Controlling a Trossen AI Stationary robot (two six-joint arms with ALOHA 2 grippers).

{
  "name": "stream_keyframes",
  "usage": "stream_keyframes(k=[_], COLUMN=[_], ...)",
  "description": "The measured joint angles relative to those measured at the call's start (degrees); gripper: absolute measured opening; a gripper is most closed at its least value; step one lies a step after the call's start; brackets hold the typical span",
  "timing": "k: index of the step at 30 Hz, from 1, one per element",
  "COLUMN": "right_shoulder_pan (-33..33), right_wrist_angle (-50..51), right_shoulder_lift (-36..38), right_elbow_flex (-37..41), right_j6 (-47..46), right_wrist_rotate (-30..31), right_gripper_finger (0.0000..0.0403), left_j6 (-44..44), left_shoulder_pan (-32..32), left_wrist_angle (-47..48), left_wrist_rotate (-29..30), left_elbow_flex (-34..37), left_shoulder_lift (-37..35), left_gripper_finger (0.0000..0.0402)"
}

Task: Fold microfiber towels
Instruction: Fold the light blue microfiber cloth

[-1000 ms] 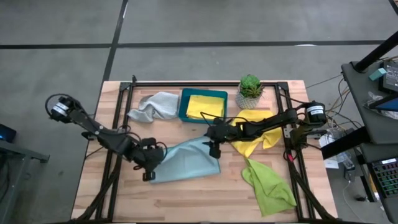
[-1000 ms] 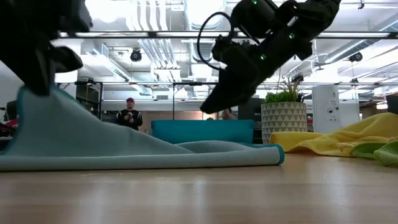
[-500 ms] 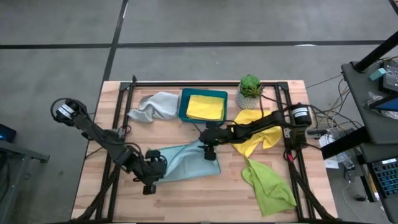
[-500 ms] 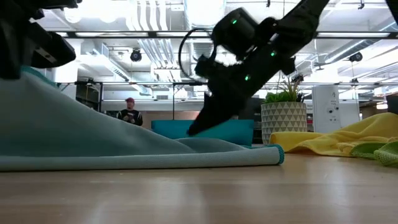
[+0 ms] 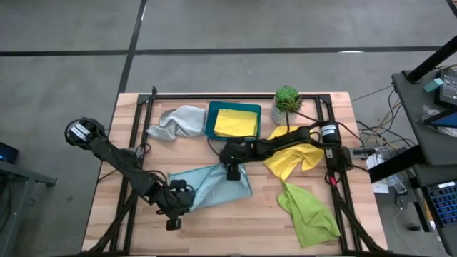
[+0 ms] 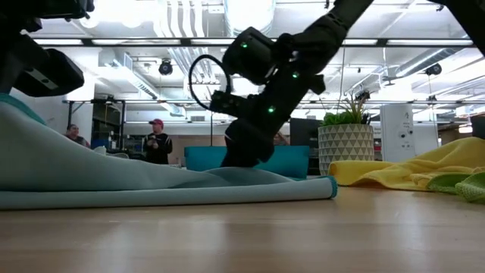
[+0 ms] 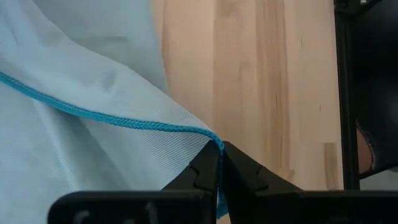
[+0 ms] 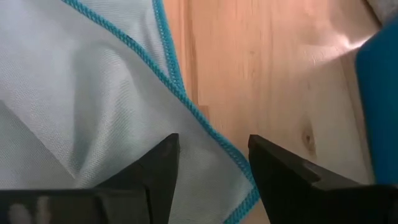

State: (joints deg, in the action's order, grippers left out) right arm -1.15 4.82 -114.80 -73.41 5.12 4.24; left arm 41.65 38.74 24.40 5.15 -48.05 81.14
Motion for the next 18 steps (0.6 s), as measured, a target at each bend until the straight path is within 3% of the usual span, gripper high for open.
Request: stream_keyframes(k=[15, 18], right_shoulder_pan=[-0.8, -1.0], right_wrist_angle=[5.8, 5.5], right_shoulder_lift=[0.2, -0.2], right_elbow_flex=[-3.2, -3.2], right_j6=[3.0, 2.9], right_wrist_rotate=[-4.9, -6.0], right_gripper_finger=[0.0174, 0.0157], left_j6=[1.5, 1.4], left_shoulder_pan=[0.4, 0.4], left_wrist_angle=[0.1, 0.1], left_wrist_rotate=[-0.1, -0.1], left_elbow_flex=[0.1, 0.1], left_shoulder_lift=[0.0, 0.0], left_gripper_finger=[0.0, 0.0])
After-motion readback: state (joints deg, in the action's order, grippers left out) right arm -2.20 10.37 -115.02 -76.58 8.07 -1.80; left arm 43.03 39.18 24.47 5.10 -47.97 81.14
